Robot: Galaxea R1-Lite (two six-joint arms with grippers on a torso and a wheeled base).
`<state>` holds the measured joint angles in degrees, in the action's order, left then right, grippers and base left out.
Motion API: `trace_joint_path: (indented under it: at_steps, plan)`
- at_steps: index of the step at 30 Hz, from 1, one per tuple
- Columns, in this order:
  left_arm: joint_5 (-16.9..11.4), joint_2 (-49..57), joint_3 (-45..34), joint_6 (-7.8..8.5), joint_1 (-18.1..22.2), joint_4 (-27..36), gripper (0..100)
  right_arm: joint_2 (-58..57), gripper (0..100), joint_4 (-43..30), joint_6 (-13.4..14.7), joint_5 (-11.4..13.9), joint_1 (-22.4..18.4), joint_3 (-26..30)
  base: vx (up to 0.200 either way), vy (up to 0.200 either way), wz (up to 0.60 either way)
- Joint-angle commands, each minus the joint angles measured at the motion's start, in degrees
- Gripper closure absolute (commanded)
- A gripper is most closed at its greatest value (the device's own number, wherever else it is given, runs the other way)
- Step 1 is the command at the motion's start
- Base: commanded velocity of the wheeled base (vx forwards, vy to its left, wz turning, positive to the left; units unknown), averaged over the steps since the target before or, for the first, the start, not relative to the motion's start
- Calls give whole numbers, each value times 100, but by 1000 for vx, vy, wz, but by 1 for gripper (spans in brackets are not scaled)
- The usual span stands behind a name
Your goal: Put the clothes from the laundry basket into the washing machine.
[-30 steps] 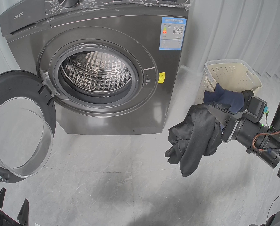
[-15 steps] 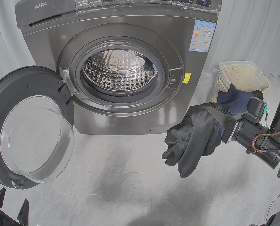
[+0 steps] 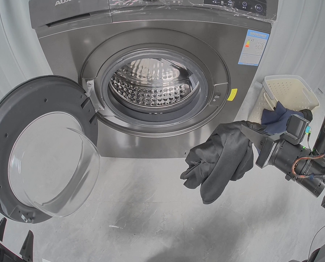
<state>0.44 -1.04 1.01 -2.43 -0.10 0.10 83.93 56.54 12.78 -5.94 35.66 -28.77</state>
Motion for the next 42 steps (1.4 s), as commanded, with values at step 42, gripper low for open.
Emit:
trace_joint_path:
  at_steps: [42]
  plan:
    - [-3560, -4572, 1753, 673, -658, -1337, 0, 2751, 100, 1008, 709, -215, 1110, -2985, 0, -10, 0]
